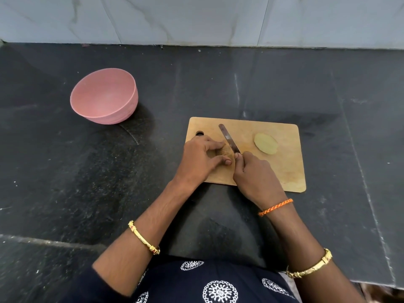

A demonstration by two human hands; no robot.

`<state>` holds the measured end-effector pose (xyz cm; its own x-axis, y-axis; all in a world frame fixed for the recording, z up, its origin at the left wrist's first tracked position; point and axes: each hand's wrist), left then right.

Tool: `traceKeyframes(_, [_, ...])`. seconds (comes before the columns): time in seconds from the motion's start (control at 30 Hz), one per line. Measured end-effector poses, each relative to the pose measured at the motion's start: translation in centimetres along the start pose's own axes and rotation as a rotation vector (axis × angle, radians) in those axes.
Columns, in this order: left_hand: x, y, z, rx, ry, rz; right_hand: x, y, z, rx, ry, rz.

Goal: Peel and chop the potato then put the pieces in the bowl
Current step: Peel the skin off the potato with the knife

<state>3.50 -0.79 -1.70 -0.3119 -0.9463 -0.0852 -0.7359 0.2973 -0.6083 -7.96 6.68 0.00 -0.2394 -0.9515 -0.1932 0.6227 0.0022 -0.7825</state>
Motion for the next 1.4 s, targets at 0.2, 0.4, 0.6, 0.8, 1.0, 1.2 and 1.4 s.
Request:
traceKeyframes(0.2, [-0.1,0.0,0.0,0.020,0.020,-0.017,-0.3,0.4,0.1,0.032,0.030,0.018])
traceKeyframes(0.4, [-0.3,0.2,0.0,0.049,0.056,-0.037,-0.9,1.0,0.5,-0.028,0.068,0.050])
traceKeyframes(0.6, [-0.3,0.1,0.0,0.065,0.064,-0.023,-1.6,1.0,0.4,-0.044,0.109,0.093])
traceKeyframes(0.8, [-0.3,0.1,0.1,0.061,0.055,-0.016,-5.8,0.9,-0.5,-0.073,0.143,0.096])
traceKeyframes(1.0, [-0.5,-0.1,-0.2,-0.007,0.013,-0.016,-7.1,-2.1,-0.3,0.018,0.104,-0.019])
traceKeyframes(1.2, [-0.7,-0.2,-0.2,-0.086,-0.025,-0.043,-1.9,-0.8,0.3,-0.044,0.025,-0.030])
traceKeyframes(1.4, [-0.7,-0.1,0.1,-0.109,-0.037,-0.078,-1.1,0.2,0.4,-0.048,0.027,0.002])
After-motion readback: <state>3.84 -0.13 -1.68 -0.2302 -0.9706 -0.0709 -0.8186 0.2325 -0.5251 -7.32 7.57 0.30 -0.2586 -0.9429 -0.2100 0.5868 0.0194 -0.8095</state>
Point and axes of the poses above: each hand's wrist, its own x-axis towards the middle knuckle, its own y-axis out of the palm, z = x × y, and after that the axes turned 9 degrees about -y, right-handed
